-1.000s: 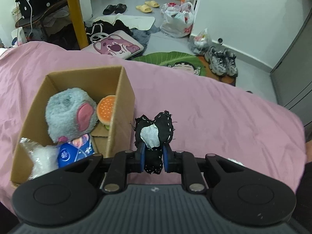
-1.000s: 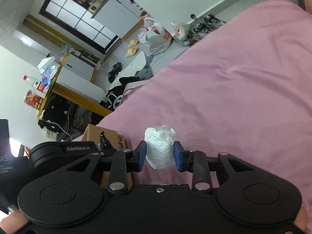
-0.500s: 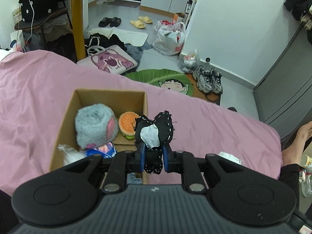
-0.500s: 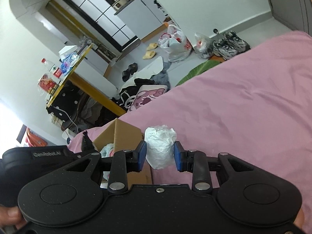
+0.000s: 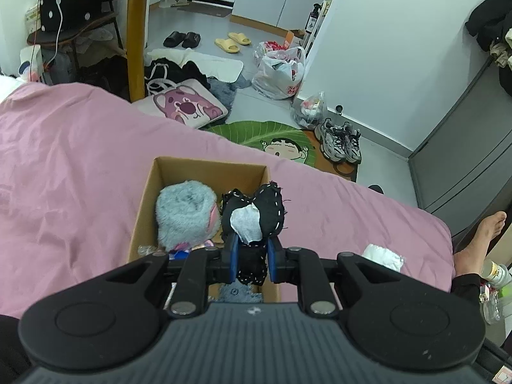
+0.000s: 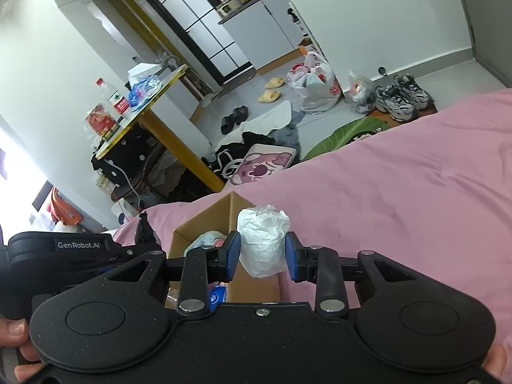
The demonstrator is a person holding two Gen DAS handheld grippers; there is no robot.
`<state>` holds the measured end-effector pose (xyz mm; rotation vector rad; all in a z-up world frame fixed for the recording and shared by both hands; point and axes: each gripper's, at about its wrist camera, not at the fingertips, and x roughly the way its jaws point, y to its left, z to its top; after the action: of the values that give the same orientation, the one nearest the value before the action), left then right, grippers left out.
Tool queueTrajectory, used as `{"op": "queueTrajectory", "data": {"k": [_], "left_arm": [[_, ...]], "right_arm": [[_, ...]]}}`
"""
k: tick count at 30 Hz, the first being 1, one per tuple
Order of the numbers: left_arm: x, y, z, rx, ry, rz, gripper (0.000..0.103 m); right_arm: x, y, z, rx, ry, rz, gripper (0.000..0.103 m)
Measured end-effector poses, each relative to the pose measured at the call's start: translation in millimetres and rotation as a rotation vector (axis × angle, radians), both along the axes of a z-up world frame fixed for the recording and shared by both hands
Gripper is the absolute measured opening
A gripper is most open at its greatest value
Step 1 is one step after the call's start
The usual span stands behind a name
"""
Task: Organize soft objects
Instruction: 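Carry the heart plush and white cloth over the box with both tools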
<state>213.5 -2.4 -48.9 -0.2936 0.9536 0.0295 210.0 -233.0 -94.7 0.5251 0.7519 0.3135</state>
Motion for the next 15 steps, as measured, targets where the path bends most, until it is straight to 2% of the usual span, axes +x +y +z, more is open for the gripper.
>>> {"op": "queueTrajectory", "data": {"k": [8,15], "left_arm": [[-6.4,16.6,-11.3,-0.034,0.017,0.008,0.018],[-10.4,26.6,-34.9,-0.072,0.071,0.032,0.018]], "right_arm": [[0.2,18.7,4.5,-0.026,-0.011,0.045,0.030],[2.3,39.6,5.9,-0.050,-0.008,0.086,0.030]]}}
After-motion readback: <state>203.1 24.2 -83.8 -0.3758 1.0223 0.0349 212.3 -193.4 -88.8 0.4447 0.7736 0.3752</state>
